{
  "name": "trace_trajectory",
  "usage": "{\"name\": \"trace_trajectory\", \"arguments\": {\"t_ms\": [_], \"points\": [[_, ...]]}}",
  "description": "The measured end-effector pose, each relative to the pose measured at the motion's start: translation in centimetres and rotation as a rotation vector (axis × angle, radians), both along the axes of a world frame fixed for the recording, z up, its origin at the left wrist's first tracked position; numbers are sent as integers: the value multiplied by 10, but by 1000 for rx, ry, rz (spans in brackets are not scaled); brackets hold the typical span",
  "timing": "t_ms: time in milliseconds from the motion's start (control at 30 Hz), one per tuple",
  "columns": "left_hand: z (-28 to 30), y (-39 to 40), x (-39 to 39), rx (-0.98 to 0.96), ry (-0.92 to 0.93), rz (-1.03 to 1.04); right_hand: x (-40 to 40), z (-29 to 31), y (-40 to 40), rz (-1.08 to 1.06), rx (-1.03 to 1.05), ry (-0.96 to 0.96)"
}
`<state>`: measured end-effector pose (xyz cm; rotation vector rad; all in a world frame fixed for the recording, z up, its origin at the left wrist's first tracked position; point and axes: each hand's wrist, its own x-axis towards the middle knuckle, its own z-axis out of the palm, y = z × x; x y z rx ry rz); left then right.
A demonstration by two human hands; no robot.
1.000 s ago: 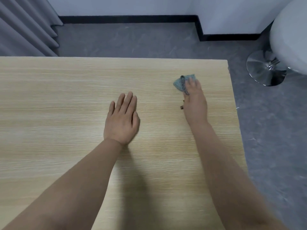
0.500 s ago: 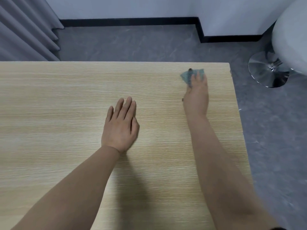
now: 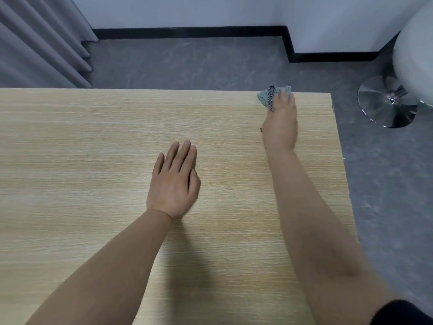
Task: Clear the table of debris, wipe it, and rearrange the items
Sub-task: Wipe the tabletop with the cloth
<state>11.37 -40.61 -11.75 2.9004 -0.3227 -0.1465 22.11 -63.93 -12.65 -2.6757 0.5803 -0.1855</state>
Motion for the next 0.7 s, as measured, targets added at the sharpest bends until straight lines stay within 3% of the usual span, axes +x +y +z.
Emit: {"name": "trace_trajectory", "arguments": {"t_ms": [67,200,267,333,433,500,567,700], "points": [[0,0,0,10,1,0,7,-2,24,60,12,-37],[0,1,0,20,-16,-4,7,4,74,651,42,-4],[0,1,0,20,-15,-4,12,7,65,789,43,38],[0,1,0,24,-9,1,19,7,40,686,43,19],[0,1,0,17,-4,4,22,4,-1,222,60,4],[0,1,0,10,-4,3,18,4,-3,92,29,16],[1,0,0,-2,-10,7,11,4,14,179,4,-20],[1,0,0,-8,-18,3,-26,6,47,729,72,28]]}}
